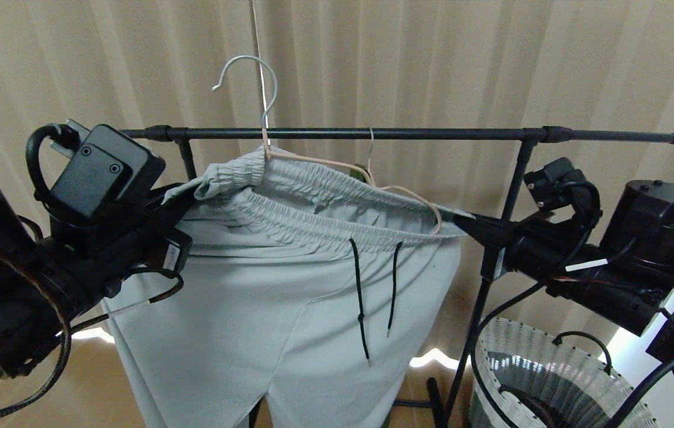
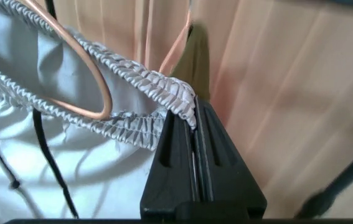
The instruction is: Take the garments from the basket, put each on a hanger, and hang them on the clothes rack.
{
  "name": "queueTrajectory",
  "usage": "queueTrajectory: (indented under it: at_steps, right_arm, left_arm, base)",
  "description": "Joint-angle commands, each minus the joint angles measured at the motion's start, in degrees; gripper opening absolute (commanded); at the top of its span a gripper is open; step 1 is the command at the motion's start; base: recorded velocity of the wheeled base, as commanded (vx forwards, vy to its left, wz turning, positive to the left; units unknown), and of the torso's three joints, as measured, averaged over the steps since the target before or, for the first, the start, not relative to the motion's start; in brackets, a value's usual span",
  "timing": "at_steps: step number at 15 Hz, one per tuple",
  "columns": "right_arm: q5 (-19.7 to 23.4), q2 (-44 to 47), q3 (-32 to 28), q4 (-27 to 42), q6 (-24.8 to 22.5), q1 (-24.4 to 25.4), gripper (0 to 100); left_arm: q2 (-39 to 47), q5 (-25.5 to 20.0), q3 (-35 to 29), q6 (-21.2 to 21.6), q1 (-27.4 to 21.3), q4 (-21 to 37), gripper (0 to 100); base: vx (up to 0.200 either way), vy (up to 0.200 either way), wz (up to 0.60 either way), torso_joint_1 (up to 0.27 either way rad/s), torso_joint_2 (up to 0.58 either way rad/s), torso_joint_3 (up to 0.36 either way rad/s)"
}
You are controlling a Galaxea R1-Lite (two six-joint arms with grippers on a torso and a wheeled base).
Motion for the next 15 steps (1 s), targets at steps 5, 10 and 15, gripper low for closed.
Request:
queueTrajectory:
  at_steps: [5, 10, 15]
  right_arm:
    - [-2.25, -5.13, -15.95, 29.09, -0.02, 3.48, 0]
    - [-3.92, -4.25, -21.75, 34.37, -0.02, 7.52, 0]
    - [-4.09, -3.90, -23.94, 35.51, -0.02, 14.29, 0]
  left_arm:
    - [0.00, -1.59, 2.20, 2.51, -1.10, -0.02, 0]
    - [0.17, -5.55, 4.84, 5.41, -1.28, -3.19, 0]
    - [0.52, -7.39, 5.10, 5.76, -2.69, -3.36, 0]
  base:
    - [0.000, 0.000, 0.00, 0.000, 0.00, 0.000]
    - [0.000, 0.000, 0.00, 0.000, 0.00, 0.000]
    - [0.000, 0.000, 0.00, 0.000, 0.00, 0.000]
